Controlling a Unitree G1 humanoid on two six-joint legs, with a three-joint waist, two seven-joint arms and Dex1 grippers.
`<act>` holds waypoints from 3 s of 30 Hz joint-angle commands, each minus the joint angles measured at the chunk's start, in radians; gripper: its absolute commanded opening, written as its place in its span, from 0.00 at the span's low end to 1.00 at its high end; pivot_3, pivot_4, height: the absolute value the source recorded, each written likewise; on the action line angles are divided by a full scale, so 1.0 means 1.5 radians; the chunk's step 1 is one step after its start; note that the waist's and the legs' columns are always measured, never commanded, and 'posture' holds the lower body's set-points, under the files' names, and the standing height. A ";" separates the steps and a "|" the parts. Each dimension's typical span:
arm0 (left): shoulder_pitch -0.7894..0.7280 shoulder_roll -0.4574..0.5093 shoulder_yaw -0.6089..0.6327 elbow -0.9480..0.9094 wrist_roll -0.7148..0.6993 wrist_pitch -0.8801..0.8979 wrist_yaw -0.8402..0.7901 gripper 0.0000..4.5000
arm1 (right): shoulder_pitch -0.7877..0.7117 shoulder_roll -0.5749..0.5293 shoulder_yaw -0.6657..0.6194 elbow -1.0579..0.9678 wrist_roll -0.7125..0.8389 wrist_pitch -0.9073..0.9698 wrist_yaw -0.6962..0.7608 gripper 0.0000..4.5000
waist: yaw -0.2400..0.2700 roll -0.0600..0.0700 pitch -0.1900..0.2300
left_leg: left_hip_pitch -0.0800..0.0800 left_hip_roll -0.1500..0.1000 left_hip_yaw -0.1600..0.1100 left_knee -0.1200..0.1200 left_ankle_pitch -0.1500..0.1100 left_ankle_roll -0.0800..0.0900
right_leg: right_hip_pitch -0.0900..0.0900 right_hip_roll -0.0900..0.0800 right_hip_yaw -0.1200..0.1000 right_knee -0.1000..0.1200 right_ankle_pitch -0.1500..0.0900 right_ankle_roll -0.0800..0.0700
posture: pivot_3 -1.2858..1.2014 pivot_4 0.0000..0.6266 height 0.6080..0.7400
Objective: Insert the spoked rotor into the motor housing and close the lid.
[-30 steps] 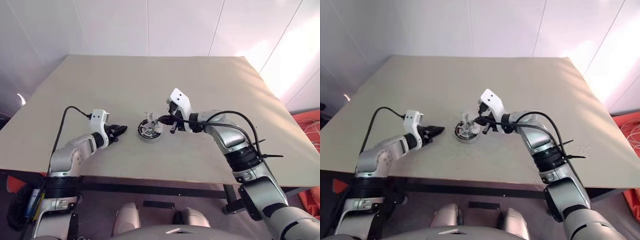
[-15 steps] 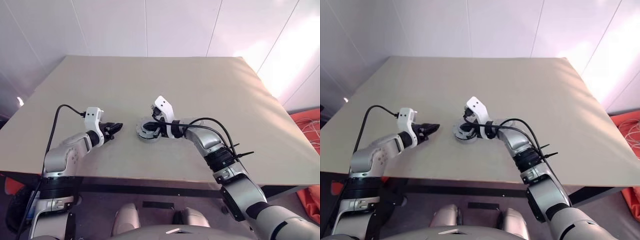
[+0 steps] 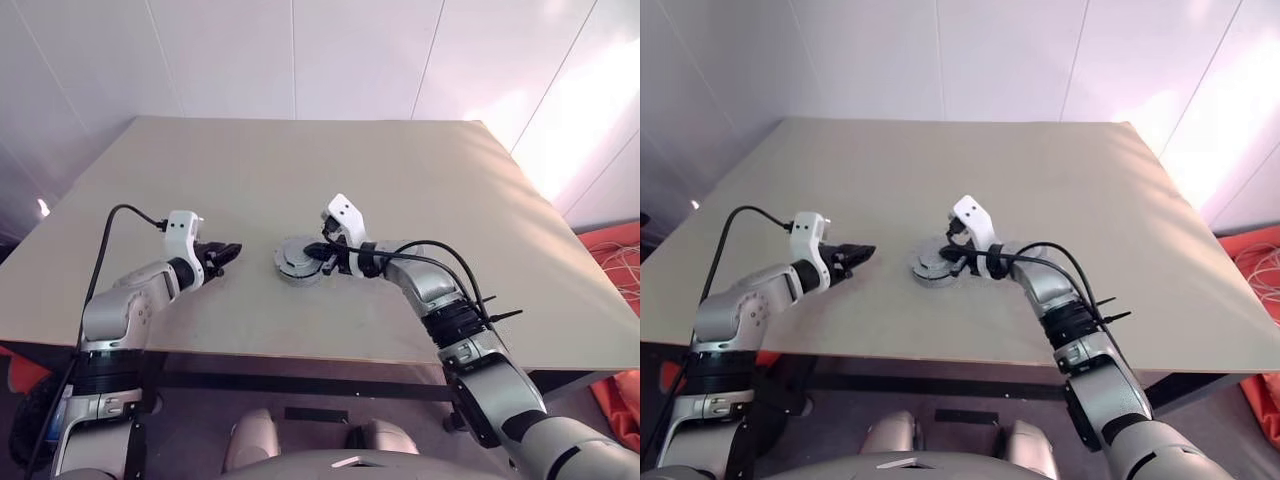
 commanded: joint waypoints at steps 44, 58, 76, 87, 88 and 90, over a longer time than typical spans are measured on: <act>-0.050 0.003 0.002 0.064 0.021 -0.056 -0.011 0.52 | 0.014 0.040 0.020 0.120 -0.070 -0.367 0.051 0.99 | -0.001 0.000 0.000 | -0.017 0.000 0.000 -0.001 -0.001 0.001 | -0.017 0.000 0.000 0.003 0.003 -0.005 | 0.52 0.00 1.00; -0.048 0.000 0.001 0.068 0.024 -0.061 -0.007 0.52 | 0.010 0.040 0.006 0.114 -0.038 -0.321 0.093 0.70 | -0.001 0.000 0.000 | -0.015 0.000 0.000 -0.001 -0.001 0.001 | -0.016 0.000 0.000 0.003 0.003 -0.005 | 0.52 0.00 1.00; -0.063 -0.001 -0.004 0.080 0.027 -0.067 -0.010 0.52 | -0.001 0.055 -0.005 0.080 -0.016 -0.236 0.117 0.70 | -0.001 0.000 0.000 | -0.016 0.000 0.000 -0.001 -0.001 0.001 | -0.016 0.000 0.000 0.003 0.002 -0.005 | 0.52 0.00 1.00; -0.061 -0.004 -0.003 0.079 0.027 -0.071 -0.007 0.52 | -0.014 0.037 0.036 0.130 -0.083 -0.271 0.098 0.70 | -0.001 0.000 0.000 | -0.015 0.000 0.000 -0.001 -0.001 0.001 | -0.016 0.000 0.000 0.003 0.002 -0.005 | 0.52 0.00 1.00; -0.061 -0.004 -0.003 0.079 0.027 -0.071 -0.006 0.52 | -0.014 0.036 0.036 0.129 -0.082 -0.270 0.098 0.70 | -0.001 0.000 0.000 | -0.014 0.000 0.001 -0.001 -0.001 0.001 | -0.016 0.000 0.000 0.003 0.002 -0.005 | 0.52 0.00 1.00; -0.062 -0.004 -0.003 0.079 0.027 -0.071 -0.006 0.52 | -0.015 0.036 0.035 0.130 -0.081 -0.270 0.096 0.70 | -0.001 0.000 0.000 | -0.013 0.000 0.001 -0.001 -0.001 0.001 | -0.015 0.000 0.001 0.003 0.002 -0.005 | 0.52 0.00 1.00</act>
